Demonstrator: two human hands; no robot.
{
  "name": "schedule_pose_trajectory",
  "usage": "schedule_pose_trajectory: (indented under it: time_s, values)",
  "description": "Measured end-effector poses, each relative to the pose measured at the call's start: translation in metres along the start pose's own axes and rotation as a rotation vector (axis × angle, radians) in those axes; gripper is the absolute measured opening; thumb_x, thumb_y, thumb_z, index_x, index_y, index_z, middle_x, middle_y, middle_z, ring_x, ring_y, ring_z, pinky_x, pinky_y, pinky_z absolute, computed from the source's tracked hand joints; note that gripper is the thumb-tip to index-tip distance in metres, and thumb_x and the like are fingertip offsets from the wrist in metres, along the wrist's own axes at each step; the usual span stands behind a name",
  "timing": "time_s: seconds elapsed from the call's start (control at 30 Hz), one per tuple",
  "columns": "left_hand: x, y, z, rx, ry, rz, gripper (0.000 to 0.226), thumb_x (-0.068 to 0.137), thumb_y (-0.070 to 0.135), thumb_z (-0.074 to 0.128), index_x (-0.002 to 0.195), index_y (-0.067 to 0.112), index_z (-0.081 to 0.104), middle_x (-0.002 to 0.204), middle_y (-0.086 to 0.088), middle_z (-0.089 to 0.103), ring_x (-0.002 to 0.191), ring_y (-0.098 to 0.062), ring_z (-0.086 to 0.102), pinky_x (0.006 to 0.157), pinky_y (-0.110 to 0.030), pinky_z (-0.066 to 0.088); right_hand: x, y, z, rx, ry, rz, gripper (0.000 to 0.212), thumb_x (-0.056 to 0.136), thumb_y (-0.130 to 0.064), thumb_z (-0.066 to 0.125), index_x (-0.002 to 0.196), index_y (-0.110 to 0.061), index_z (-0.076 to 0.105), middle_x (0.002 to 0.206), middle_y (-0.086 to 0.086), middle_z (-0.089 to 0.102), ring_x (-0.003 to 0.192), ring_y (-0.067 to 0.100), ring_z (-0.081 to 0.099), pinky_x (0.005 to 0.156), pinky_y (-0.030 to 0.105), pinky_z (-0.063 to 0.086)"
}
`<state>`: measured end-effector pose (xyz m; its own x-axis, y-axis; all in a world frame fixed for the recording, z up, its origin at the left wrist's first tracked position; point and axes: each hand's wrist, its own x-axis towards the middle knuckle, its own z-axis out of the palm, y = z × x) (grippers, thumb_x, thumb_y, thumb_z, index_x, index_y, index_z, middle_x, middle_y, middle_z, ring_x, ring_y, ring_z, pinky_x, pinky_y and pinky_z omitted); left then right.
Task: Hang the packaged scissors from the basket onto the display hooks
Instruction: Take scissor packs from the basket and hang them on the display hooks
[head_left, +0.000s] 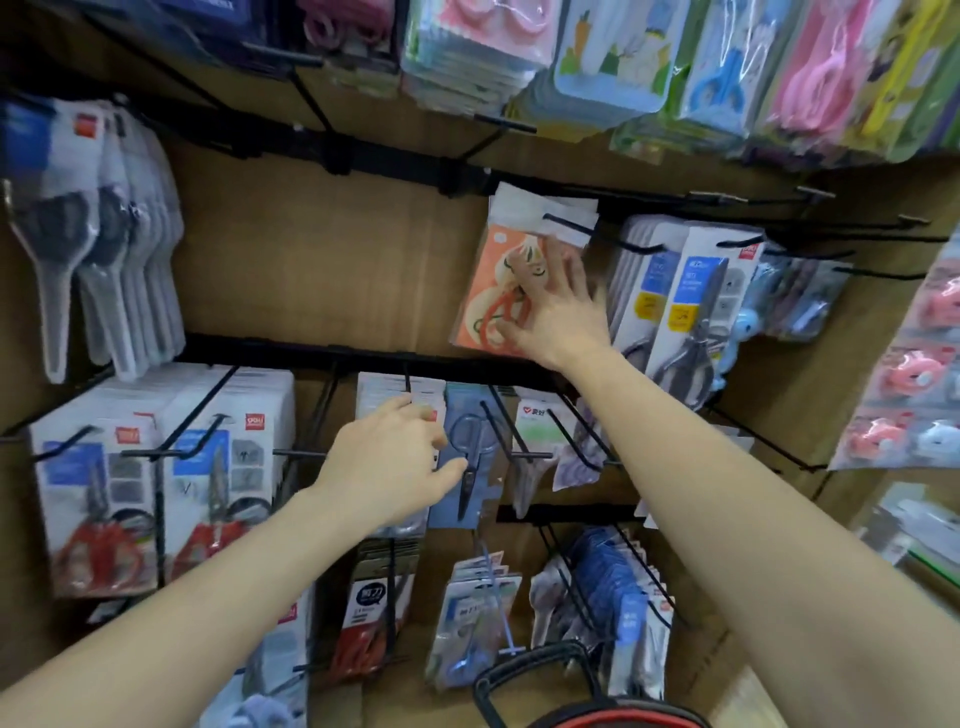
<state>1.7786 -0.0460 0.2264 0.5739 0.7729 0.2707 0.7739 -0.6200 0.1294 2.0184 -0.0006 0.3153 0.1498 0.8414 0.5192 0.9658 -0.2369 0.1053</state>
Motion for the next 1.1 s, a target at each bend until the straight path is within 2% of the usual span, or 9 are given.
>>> schedule_pose_trajectory:
  time_s: [0.13,0.3,0.4,0.5,0.57,0.7,0.93,1.0,1.1]
  values:
    - [0.003,-0.004,0.007,-0.002,0.087,0.011,0.045,0.1,0.061,0.046,0.123,0.032,0.071,0.149,0.014,0.054,0.151,-0.01,0.031,0.104,-0.039,0.051,-0.013,-0.005,-0.015,-0.027,0.004,-0.023,0.083,0.095,-0.063,0.053,0.163,-0.038,0.013,0.174,0.004,0.0,0.159,0.033,0.003,0.123,0.058,0.016]
    - [0.009,-0.011,0.019,-0.014,0.265,0.052,0.036,0.097,0.055,0.052,0.106,0.028,0.075,0.117,0.009,0.071,0.123,-0.014,0.059,0.08,-0.036,0.057,-0.096,-0.005,-0.034,0.117,0.279,-0.199,0.06,0.096,-0.041,0.063,0.15,-0.019,0.05,0.159,0.013,0.042,0.141,0.034,0.041,0.11,0.052,0.04]
    - [0.002,-0.012,0.022,-0.039,0.486,0.212,0.038,0.092,0.043,0.052,0.107,0.018,0.077,0.1,0.0,0.077,0.107,-0.025,0.068,0.083,-0.039,0.05,-0.164,0.008,-0.032,0.225,0.373,-0.273,0.04,0.095,-0.028,0.065,0.13,-0.011,0.066,0.134,0.011,0.062,0.118,0.032,0.058,0.094,0.048,0.05]
    - [-0.021,0.001,0.034,-0.076,0.811,0.436,0.025,0.093,0.025,0.059,0.107,0.015,0.077,0.105,-0.001,0.076,0.107,-0.029,0.067,0.089,-0.042,0.043,-0.236,0.022,-0.017,0.318,0.333,-0.239,0.023,0.096,-0.021,0.064,0.112,-0.008,0.073,0.109,0.007,0.071,0.098,0.029,0.064,0.081,0.044,0.051]
    - [-0.044,0.017,0.052,-0.146,0.889,0.552,0.019,0.091,0.018,0.066,0.105,0.013,0.078,0.105,-0.003,0.076,0.104,-0.031,0.067,0.086,-0.041,0.043,-0.284,0.032,0.001,0.371,0.287,-0.198,0.017,0.096,-0.019,0.065,0.104,-0.009,0.076,0.1,0.004,0.073,0.09,0.025,0.065,0.079,0.037,0.05]
    - [-0.093,0.055,0.106,-0.306,0.631,0.779,0.013,0.09,0.015,0.069,0.098,0.012,0.078,0.096,-0.003,0.074,0.092,-0.028,0.065,0.079,-0.035,0.04,-0.37,0.051,0.038,0.459,0.162,-0.013,0.017,0.093,-0.025,0.065,0.095,-0.013,0.077,0.087,-0.001,0.074,0.083,0.014,0.064,0.079,0.025,0.047]
    - [-0.122,0.084,0.243,-0.222,-0.306,1.005,0.04,0.095,0.057,0.048,0.111,0.031,0.074,0.11,0.012,0.071,0.107,-0.016,0.064,0.086,-0.039,0.05,-0.508,0.086,0.094,0.503,-0.398,0.384,0.012,0.087,-0.022,0.081,0.099,-0.019,0.079,0.09,-0.006,0.077,0.079,0.008,0.068,0.074,0.029,0.054]
    - [-0.123,0.084,0.273,-0.183,-0.413,1.033,0.048,0.093,0.063,0.042,0.115,0.033,0.073,0.113,0.012,0.072,0.11,-0.015,0.065,0.09,-0.04,0.05,-0.552,0.093,0.107,0.488,-0.596,0.517,0.018,0.087,-0.027,0.082,0.103,-0.021,0.077,0.09,-0.007,0.076,0.082,0.015,0.071,0.076,0.031,0.054]
    - [-0.125,0.086,0.305,-0.139,-0.417,1.062,0.05,0.09,0.064,0.041,0.112,0.035,0.074,0.11,0.014,0.073,0.107,-0.014,0.067,0.09,-0.04,0.047,-0.621,0.09,0.123,0.432,-0.868,0.628,0.028,0.086,-0.037,0.08,0.109,-0.023,0.073,0.094,-0.006,0.074,0.087,0.022,0.07,0.076,0.036,0.054]
